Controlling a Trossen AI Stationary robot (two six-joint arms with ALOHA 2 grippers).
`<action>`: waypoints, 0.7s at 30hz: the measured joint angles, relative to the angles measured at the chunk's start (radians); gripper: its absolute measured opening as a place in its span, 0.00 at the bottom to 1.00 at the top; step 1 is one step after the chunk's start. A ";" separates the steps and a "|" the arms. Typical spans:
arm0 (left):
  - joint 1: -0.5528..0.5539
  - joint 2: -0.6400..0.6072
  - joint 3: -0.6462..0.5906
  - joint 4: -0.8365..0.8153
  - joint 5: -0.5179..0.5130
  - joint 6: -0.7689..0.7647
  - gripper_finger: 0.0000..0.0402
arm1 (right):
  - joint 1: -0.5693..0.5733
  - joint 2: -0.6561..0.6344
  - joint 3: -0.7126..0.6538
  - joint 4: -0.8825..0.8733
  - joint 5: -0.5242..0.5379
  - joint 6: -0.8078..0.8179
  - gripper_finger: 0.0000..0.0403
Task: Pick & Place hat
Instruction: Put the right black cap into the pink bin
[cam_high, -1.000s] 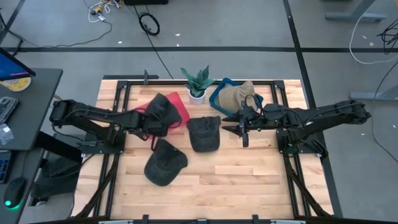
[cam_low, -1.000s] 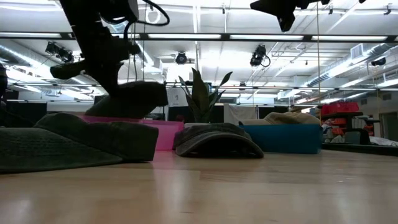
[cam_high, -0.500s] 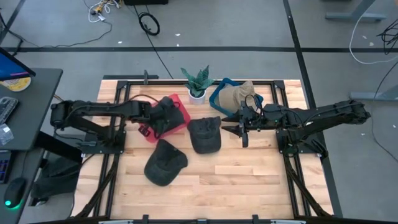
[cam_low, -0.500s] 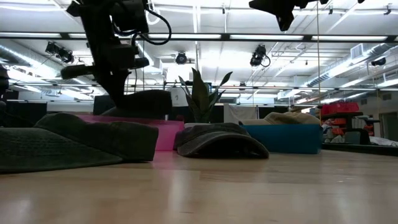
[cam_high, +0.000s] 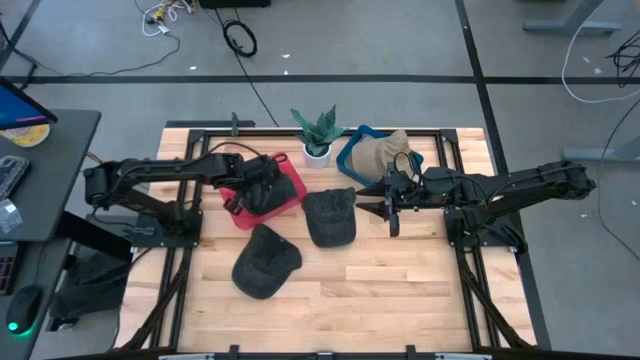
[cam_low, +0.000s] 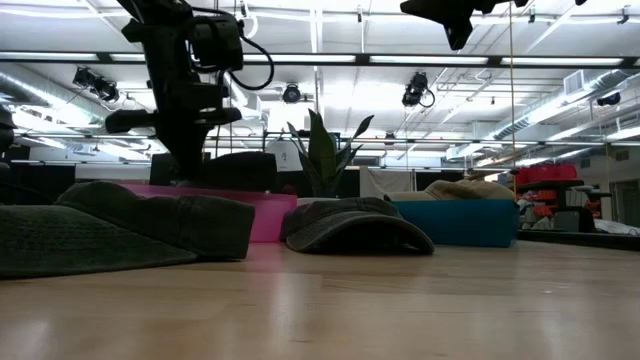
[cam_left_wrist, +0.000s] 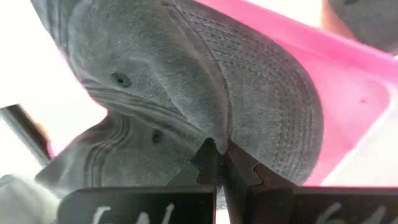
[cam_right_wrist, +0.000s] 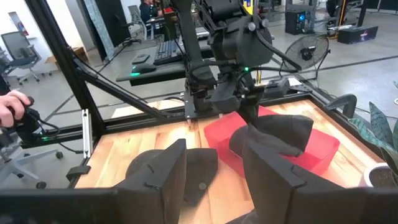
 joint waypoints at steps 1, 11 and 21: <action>0.002 0.006 0.000 -0.002 0.013 0.000 0.01 | 0.000 0.000 0.000 0.000 0.000 0.000 0.40; 0.002 0.138 0.000 0.013 0.010 0.000 0.01 | 0.000 0.000 0.000 0.000 0.000 0.002 0.40; 0.005 0.181 0.000 0.093 -0.076 -0.162 0.13 | 0.000 0.000 0.000 0.000 0.000 0.001 0.40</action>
